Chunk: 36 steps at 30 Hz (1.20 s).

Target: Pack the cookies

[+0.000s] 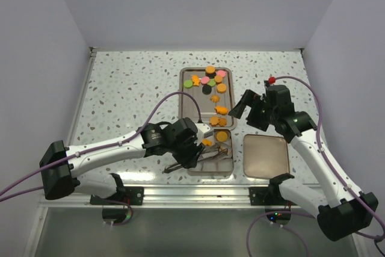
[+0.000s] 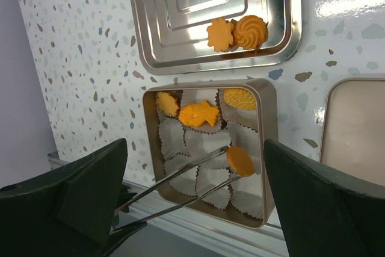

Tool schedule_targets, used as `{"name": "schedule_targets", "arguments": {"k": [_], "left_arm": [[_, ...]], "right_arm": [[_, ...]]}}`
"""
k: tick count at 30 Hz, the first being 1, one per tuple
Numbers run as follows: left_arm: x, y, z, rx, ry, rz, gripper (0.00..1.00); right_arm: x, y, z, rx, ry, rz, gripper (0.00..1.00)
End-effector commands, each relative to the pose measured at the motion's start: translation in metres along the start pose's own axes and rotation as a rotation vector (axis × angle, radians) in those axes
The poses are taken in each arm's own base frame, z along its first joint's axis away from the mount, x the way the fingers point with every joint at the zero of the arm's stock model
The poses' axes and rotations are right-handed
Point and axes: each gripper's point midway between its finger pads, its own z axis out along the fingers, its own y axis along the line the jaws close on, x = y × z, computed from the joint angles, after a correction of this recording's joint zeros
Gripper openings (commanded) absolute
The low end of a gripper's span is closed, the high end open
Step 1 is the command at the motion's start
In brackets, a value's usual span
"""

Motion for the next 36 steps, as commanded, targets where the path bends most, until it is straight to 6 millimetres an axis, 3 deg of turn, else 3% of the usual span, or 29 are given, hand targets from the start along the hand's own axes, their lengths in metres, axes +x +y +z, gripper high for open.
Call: {"name": "schedule_targets", "arguments": {"k": [1,14,26,30,36], "left_arm": [[-0.013,-0.004,0.000,0.006,-0.052,0.005,0.47],[-0.030,-0.008,-0.009,-0.002,-0.087,0.012,0.49],[-0.084,-0.009,-0.045,-0.073,-0.191,0.062,0.51],[-0.097,0.011,-0.049,-0.134,-0.200,0.053,0.52],[-0.112,0.058,-0.043,-0.261,-0.171,-0.014,0.52]], "right_arm": [[-0.003,-0.001,-0.004,0.008,-0.027,0.010,0.99],[0.000,-0.004,0.004,0.009,-0.019,0.015,0.99],[-0.005,-0.002,0.012,0.009,-0.017,-0.004,0.99],[-0.012,0.003,0.008,0.007,-0.033,0.017,0.99],[-0.027,0.032,0.000,-0.097,-0.062,0.094,0.99]]}}
